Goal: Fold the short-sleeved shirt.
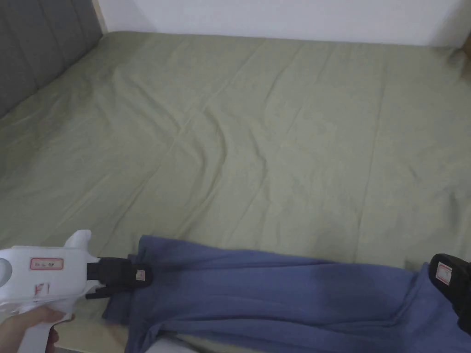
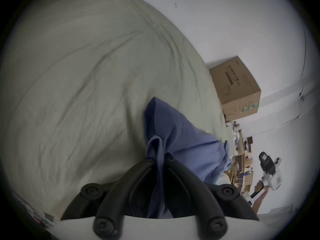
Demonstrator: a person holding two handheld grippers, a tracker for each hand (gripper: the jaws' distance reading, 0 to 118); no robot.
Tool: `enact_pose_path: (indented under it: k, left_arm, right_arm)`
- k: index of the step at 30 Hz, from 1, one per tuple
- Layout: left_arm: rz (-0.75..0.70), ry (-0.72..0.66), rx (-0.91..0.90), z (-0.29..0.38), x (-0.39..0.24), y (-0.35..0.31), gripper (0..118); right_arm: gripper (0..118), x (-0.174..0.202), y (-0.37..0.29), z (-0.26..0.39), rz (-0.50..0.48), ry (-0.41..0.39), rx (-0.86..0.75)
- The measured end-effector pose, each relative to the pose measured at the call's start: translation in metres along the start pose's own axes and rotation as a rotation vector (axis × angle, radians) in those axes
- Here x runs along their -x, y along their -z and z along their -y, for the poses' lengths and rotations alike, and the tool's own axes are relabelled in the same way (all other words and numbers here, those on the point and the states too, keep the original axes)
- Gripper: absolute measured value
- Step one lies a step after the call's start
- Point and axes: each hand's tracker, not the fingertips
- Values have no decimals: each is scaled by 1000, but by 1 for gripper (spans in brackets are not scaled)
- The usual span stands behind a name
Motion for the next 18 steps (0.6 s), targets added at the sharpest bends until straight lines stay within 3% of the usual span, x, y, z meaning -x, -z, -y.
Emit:
enact_pose_path:
  k: [3,8,11,14,18]
  left_arm:
    - [-86,93,-24,4,-23,-1,3]
    - [-93,155,-64,6,-86,-19,3]
    - [-205,242,-60,21,-149,-34,3]
    - [-127,274,-77,37,-207,-35,3]
    - [-47,319,-60,61,-278,3,3]
  right_arm:
    - [0,-11,-8,-1,18,10,-12]
    - [0,-32,-24,-3,40,54,-39]
    - [0,-44,-39,-3,55,61,-72]
    - [0,-57,-50,-2,70,65,-96]
    - [0,-79,-58,6,75,127,-120]
